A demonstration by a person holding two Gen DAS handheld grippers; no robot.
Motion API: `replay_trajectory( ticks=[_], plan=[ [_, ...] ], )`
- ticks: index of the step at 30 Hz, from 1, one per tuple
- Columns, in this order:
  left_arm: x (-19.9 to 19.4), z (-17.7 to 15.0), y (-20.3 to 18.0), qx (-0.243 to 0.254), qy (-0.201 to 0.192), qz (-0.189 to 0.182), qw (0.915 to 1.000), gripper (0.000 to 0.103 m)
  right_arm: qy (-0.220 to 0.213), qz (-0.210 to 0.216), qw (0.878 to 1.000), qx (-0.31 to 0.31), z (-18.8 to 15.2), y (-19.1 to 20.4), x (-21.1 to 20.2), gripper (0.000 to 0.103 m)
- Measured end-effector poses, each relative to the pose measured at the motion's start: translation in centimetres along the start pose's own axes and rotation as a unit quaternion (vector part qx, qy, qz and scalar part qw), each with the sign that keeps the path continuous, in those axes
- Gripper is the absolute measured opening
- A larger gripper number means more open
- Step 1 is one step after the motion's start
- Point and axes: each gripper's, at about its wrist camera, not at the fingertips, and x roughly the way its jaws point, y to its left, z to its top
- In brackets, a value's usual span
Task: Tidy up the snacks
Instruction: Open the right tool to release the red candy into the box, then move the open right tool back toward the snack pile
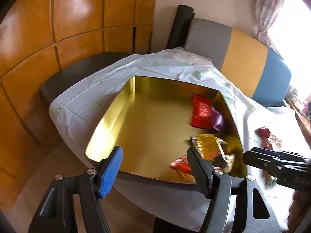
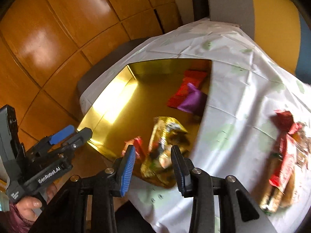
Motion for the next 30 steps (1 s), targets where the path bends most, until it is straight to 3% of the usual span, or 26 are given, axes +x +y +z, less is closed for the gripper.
replay_trajectory(
  ticks=[17,25,30],
  plan=[
    [-0.8,-1.2,-6.1,0.073,0.012,-0.039,0.9965,0.069,-0.067,-0.113,0.989,0.07,-3.3,-10.9,-8.7,0.038],
    [-0.8,-1.6,-8.7,0.106,0.02,-0.059,0.9925,0.069,-0.088,-0.19,0.97,0.122,-4.8,-17.9,-13.6,0.038],
    [-0.8,-2.0,-10.9,0.135,0.024,-0.072,0.988,0.069,-0.097,-0.242,0.951,0.169,-6.2,-23.4,-15.9,0.038]
  ],
)
